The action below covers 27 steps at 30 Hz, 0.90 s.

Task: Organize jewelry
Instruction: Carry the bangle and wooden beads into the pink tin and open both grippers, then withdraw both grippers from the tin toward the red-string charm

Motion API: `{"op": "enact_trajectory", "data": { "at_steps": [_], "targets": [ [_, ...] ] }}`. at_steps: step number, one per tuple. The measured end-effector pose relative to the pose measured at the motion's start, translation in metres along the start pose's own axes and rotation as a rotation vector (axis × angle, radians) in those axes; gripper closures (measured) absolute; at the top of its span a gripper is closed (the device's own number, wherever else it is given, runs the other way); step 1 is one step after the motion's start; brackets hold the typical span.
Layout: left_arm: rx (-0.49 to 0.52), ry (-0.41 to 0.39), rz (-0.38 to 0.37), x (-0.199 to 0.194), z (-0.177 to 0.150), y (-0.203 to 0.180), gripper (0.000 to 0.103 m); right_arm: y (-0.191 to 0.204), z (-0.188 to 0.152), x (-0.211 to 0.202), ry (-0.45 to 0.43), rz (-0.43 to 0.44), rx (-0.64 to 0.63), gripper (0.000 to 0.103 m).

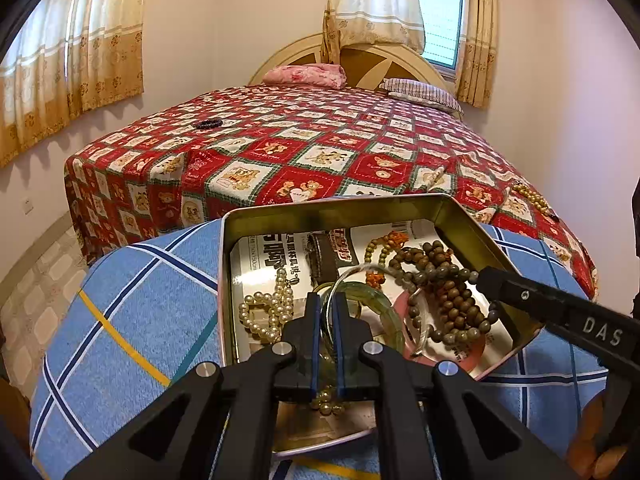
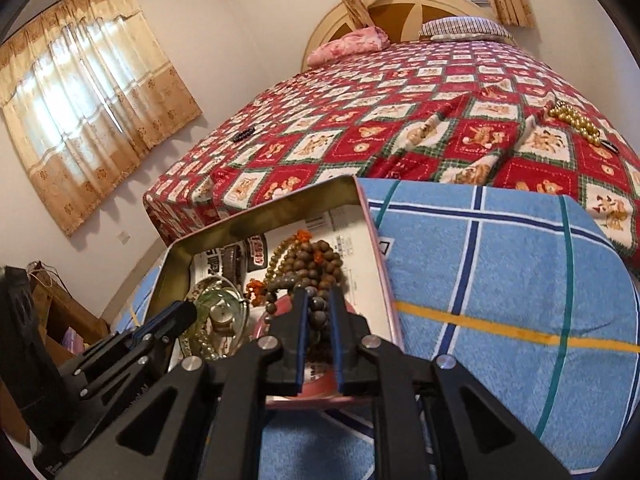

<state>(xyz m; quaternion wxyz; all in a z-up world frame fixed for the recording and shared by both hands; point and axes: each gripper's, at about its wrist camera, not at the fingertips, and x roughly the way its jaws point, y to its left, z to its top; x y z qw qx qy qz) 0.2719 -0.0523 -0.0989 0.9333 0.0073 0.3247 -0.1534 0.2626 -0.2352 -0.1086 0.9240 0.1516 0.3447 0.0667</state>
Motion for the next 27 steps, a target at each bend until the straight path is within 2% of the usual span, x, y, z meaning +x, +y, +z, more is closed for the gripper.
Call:
{"op": "enact_trajectory", "data": {
  "at_steps": [2,3,4,5,7,10,15,22,27],
  "targets": [
    [0.005,-0.012,0.007,-0.002,0.001,-0.002,0.081,0.000,0.002,-0.004,-0.023,0.006,0.008,0.084],
    [0.010,-0.023,0.012,-0.005,0.002,-0.003,0.063,-0.001,0.003,-0.008,-0.042,0.007,0.011,0.082],
    [0.007,-0.037,0.013,-0.008,0.003,-0.003,0.047,-0.001,0.003,-0.013,-0.065,0.008,0.014,0.075],
    [-0.001,-0.058,0.016,-0.012,0.004,-0.003,0.042,-0.001,0.004,-0.016,-0.083,0.003,0.016,0.065],
    [-0.010,-0.095,0.019,-0.022,0.006,-0.003,0.040,0.000,0.005,-0.022,-0.116,-0.005,0.012,0.062],
    [-0.043,-0.090,0.046,-0.030,0.003,0.002,0.040,0.002,0.006,-0.027,-0.126,-0.016,0.005,0.062],
    [-0.088,-0.059,0.019,-0.053,-0.014,0.007,0.040,0.002,-0.007,-0.046,-0.093,-0.014,0.000,0.062],
    [-0.074,-0.031,0.042,-0.094,-0.043,0.006,0.040,-0.004,-0.043,-0.082,-0.028,-0.024,-0.006,0.062],
    [-0.102,0.006,0.039,-0.118,-0.065,0.014,0.040,-0.006,-0.068,-0.106,0.008,-0.047,-0.028,0.062]
  ]
}}
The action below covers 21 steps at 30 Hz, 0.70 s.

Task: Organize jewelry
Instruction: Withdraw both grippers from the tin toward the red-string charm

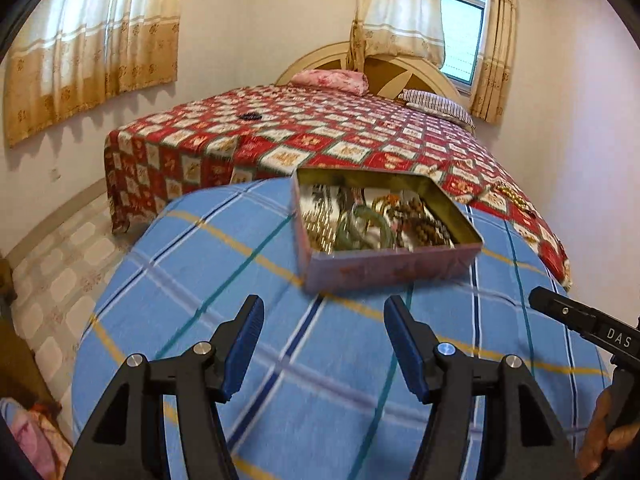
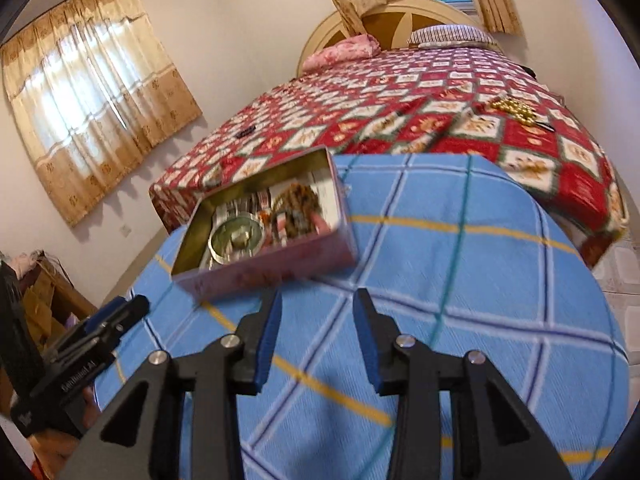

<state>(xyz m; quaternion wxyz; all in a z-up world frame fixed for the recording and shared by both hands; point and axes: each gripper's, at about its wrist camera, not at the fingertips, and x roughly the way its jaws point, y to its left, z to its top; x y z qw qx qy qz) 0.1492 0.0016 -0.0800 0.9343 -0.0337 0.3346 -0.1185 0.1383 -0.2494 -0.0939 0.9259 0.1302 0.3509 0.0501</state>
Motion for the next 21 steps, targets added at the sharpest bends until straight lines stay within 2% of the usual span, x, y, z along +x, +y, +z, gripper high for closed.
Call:
{"op": "enact_trajectory", "data": {
  "at_steps": [4,12,17,21],
  "targets": [
    [-0.009,0.020,-0.012,-0.017,-0.017,0.005,0.040,0.000,-0.016,-0.017,0.018,0.016,-0.004,0.062],
    [0.050,0.023,-0.025,-0.047,-0.041,0.008,0.040,0.008,-0.040,-0.039,0.042,0.036,-0.046,0.062],
    [0.125,0.050,-0.065,-0.061,-0.061,0.007,0.040,0.011,-0.054,-0.049,0.055,0.040,-0.076,0.062],
    [0.144,0.087,-0.151,-0.067,-0.074,0.001,0.040,0.013,-0.063,-0.052,0.066,0.044,-0.086,0.062]
  ]
}}
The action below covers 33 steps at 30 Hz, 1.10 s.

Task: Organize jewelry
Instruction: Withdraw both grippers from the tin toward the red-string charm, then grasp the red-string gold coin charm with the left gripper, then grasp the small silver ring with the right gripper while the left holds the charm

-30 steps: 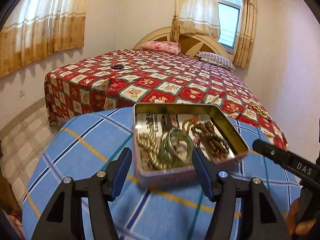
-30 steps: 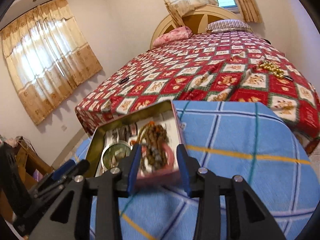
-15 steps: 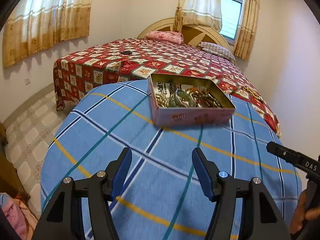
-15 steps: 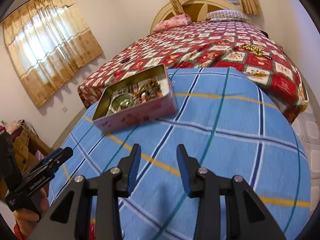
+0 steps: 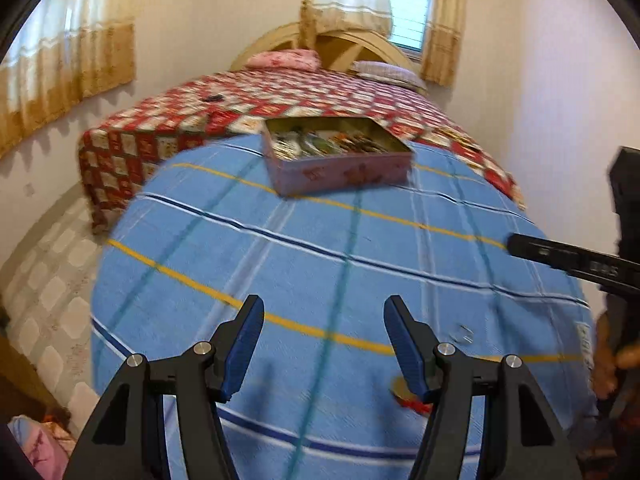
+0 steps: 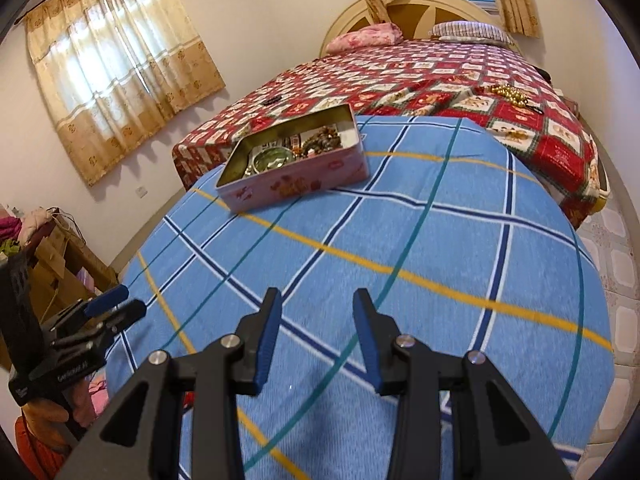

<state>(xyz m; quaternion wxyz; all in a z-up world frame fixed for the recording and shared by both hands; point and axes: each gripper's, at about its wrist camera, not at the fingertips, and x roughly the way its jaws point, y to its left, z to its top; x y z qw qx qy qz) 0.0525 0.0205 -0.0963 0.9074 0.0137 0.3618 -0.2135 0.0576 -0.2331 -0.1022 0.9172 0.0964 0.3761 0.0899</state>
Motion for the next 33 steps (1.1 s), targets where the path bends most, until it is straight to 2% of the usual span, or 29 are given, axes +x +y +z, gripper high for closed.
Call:
{"op": "enact_trajectory", "data": {
  "at_steps": [3,6,9,11,12,14,15,17,18,19,20,22,26,33],
  "targets": [
    [0.044,0.020,-0.084,-0.002,-0.006,-0.015,0.040,0.006,-0.007,0.001,0.017,0.011,-0.023,0.062],
    [0.150,0.052,-0.143,0.000,-0.013,-0.041,0.040,0.008,-0.011,0.003,0.027,0.007,-0.035,0.062],
    [0.207,0.080,-0.127,0.006,-0.018,-0.055,0.040,0.008,-0.014,0.003,0.032,0.012,-0.032,0.062],
    [0.207,0.111,-0.113,0.015,-0.021,-0.058,0.040,0.008,-0.015,0.003,0.032,0.013,-0.031,0.062],
    [0.202,0.135,-0.098,0.021,-0.023,-0.059,0.042,0.008,-0.015,0.002,0.033,0.015,-0.031,0.062],
    [0.215,0.175,-0.080,0.031,-0.028,-0.060,0.059,0.009,-0.016,0.002,0.037,0.015,-0.034,0.062],
    [0.225,0.175,-0.067,0.032,-0.030,-0.061,0.067,0.009,-0.017,0.002,0.040,0.015,-0.037,0.062],
    [0.244,0.170,-0.062,0.031,-0.030,-0.064,0.073,0.011,-0.020,0.003,0.046,0.017,-0.044,0.062],
    [0.249,0.171,-0.066,0.030,-0.031,-0.062,0.081,0.012,-0.021,0.003,0.050,0.018,-0.049,0.062],
    [0.252,0.172,-0.066,0.030,-0.030,-0.062,0.084,0.014,-0.023,0.004,0.059,0.021,-0.056,0.062],
    [0.244,0.171,-0.069,0.030,-0.030,-0.061,0.084,0.015,-0.024,0.006,0.065,0.025,-0.060,0.062],
    [0.179,0.155,-0.084,0.029,-0.026,-0.051,0.099,0.019,-0.027,0.008,0.078,0.035,-0.073,0.062],
    [0.085,0.100,-0.116,0.018,-0.016,-0.033,0.099,0.032,-0.032,0.012,0.107,0.055,-0.122,0.062],
    [0.060,0.030,-0.092,0.000,-0.005,-0.020,0.099,0.057,-0.047,0.032,0.183,0.043,-0.229,0.063]
  ]
}}
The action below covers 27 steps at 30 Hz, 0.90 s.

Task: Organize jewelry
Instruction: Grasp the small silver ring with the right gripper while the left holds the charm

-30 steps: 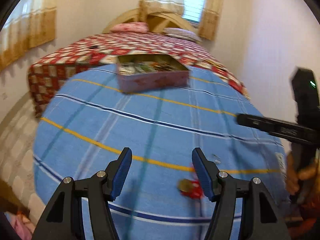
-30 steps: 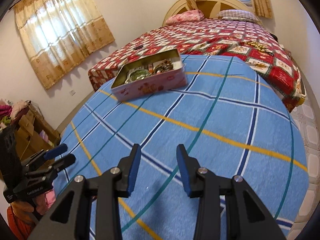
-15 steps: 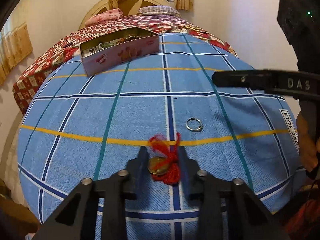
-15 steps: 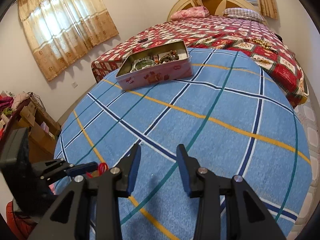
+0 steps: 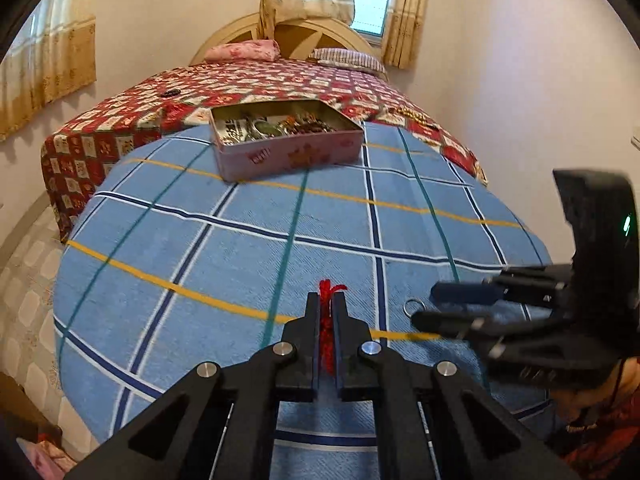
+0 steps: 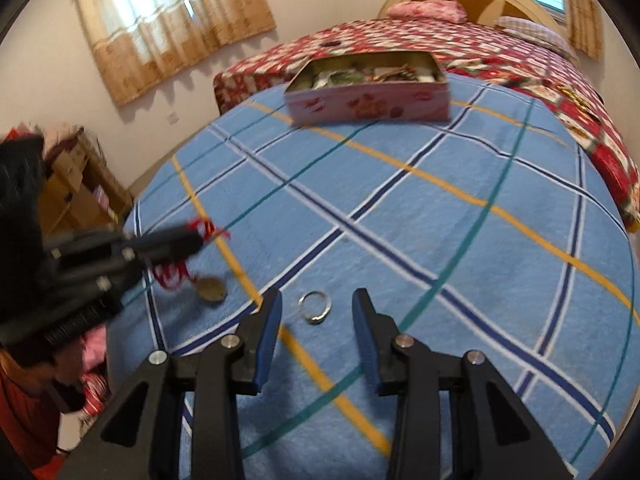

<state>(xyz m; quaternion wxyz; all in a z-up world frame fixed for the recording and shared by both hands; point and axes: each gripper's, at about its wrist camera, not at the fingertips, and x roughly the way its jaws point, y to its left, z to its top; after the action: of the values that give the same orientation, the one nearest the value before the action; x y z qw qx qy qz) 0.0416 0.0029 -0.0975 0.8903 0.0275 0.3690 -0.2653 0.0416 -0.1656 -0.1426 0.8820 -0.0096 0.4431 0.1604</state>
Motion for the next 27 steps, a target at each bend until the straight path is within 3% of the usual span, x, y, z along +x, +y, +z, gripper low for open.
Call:
{"op": "enact_trajectory", "data": {
  "at_steps": [6,9,11,20,27],
  "targets": [
    [-0.019,-0.024,-0.005,-0.002,0.005,0.003,0.099,0.016,-0.003,0.009,0.023,-0.100,-0.113,0.064],
    [-0.027,-0.032,-0.013,-0.002,0.007,0.005,0.099,0.021,-0.005,0.010,0.021,-0.145,-0.158,0.071],
    [-0.032,-0.036,-0.014,-0.004,0.008,0.006,0.099,0.022,-0.005,0.010,0.021,-0.140,-0.169,0.077],
    [-0.046,-0.044,-0.007,-0.007,0.010,0.010,0.099,0.019,-0.001,0.012,0.023,-0.118,-0.163,0.080],
    [-0.061,-0.042,-0.009,-0.003,0.011,0.014,0.099,-0.002,0.008,0.000,-0.007,-0.064,-0.047,0.081]
  ]
}}
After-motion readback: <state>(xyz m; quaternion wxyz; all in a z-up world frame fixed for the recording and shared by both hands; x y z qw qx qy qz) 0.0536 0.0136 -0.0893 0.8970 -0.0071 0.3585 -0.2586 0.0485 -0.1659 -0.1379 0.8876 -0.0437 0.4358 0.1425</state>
